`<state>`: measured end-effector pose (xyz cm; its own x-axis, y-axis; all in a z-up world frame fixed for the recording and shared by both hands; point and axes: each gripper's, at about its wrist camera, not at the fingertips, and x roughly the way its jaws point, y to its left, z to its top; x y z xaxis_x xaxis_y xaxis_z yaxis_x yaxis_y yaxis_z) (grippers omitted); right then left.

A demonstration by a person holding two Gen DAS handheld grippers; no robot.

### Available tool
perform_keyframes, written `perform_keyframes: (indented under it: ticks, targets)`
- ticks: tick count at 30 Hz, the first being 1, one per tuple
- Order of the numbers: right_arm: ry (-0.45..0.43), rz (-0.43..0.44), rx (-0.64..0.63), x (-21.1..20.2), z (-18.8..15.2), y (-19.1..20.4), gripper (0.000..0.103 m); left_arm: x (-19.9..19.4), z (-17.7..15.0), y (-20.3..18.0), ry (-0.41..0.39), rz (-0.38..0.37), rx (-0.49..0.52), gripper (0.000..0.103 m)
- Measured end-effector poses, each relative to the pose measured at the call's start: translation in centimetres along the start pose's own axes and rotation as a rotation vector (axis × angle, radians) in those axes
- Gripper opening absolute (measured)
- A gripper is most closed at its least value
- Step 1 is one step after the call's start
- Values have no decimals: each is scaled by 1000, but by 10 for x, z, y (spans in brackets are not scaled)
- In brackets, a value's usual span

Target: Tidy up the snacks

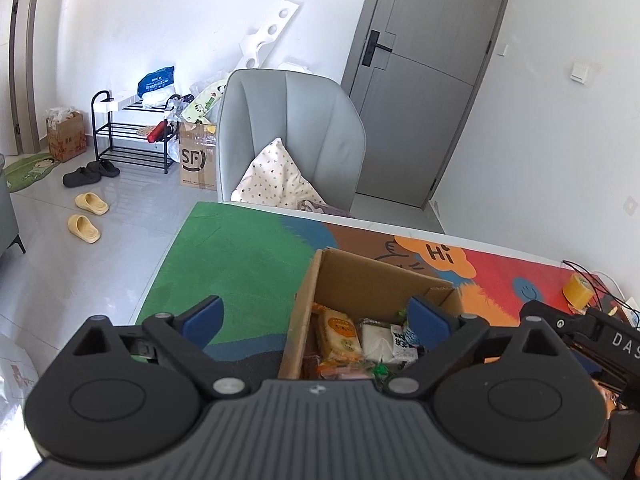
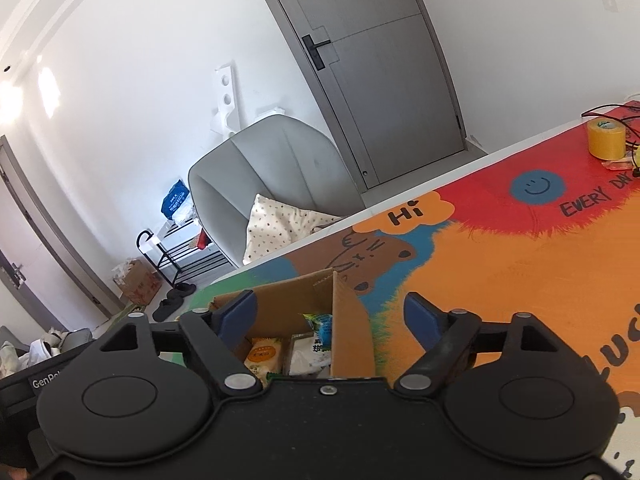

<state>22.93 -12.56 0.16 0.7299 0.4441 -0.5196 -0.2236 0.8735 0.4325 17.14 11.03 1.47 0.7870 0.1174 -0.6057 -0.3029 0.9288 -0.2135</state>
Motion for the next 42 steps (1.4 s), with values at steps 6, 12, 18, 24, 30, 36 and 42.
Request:
perform_keyframes:
  ticks: [6,12,18,24,30,36,42]
  targets:
    - [4,-21,-19,-22,-3,-11,94,-17,-11,-11,-2,-11,66,101]
    - [-4,-32,-55,-49,-8,-16,103,-36,-20,-15,-5,-20,110,102]
    - [6,-46,-106,-72,-15,-14,103,-51,-33,-17,3,-43,138,102]
    - [3,-74,-118,-95,-23,-23,103,-67,-38,-20,-1,-50,170,102]
    - [-11,-98,-122,-118,-29,-33,103,-83,-48,-25,-3,-61,201,102]
    - [-15,-100,-137,-138,-40,-37,103,-95,-57,-27,1,-79,239,102]
    - [-20,-81,-143,-158,-45,-36,103,-105,-60,-20,5,-81,243,102]
